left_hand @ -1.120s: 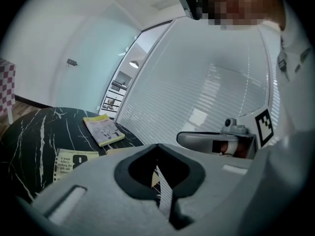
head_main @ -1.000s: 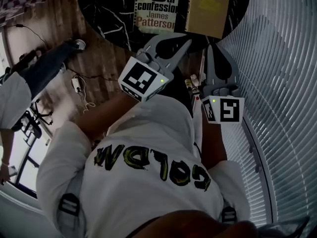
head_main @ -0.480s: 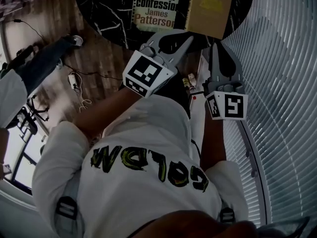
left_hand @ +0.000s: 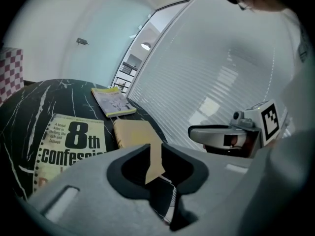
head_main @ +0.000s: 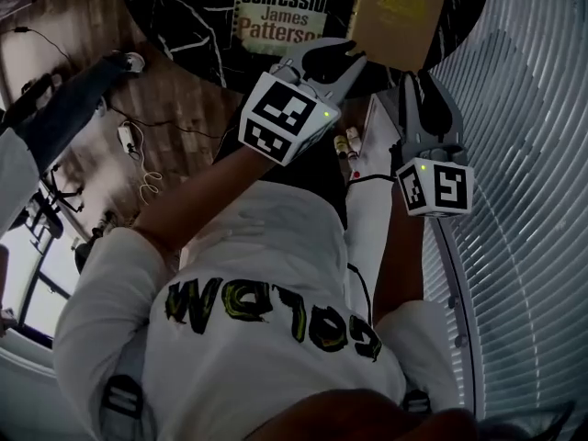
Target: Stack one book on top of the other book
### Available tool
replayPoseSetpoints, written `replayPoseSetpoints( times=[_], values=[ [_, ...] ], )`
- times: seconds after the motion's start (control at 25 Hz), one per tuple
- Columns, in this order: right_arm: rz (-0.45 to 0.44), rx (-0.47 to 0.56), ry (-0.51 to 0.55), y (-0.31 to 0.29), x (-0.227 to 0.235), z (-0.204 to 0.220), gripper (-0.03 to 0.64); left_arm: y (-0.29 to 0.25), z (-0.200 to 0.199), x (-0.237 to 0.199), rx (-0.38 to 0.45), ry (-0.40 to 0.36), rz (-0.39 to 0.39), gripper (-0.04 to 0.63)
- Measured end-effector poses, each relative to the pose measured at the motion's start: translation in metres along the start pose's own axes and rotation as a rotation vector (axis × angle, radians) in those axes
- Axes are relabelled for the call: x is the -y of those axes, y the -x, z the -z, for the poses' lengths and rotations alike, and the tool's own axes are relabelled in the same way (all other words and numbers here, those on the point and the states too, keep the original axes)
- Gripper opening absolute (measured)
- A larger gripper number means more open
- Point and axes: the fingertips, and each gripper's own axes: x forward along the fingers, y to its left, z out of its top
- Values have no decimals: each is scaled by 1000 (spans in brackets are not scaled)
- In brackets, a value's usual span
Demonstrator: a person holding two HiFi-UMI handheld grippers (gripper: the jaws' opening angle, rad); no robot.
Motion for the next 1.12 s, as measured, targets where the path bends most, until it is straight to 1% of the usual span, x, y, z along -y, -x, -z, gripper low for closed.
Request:
replayPoseSetpoints(
  times=[0.24,0.44,0.56,0.64,0.8,1.0,1.12],
  values=[
    [-1,-62,-35,-20,22,25,125,-22,20,-18,-45,42,-30,100],
    [10,-95,-58,-34,40,40,170,-37,31,-31,-69,52,-63,136],
    [14,-115,-65,-41,49,48,188,-45,39,-36,-90,78,-72,143],
    [12,-130,-68,-48,54,54,214,-51,44,-39,-100,96,-77,148],
    [8,-153,-78,-58,64,65,261,-60,46,-46,-113,85,-119,176],
    [-4,-179,-110,-68,75,77,309,-73,47,-52,-132,114,-142,202],
    [-20,-181,-135,-74,81,82,343,-80,49,-54,-152,126,-153,232]
  ],
)
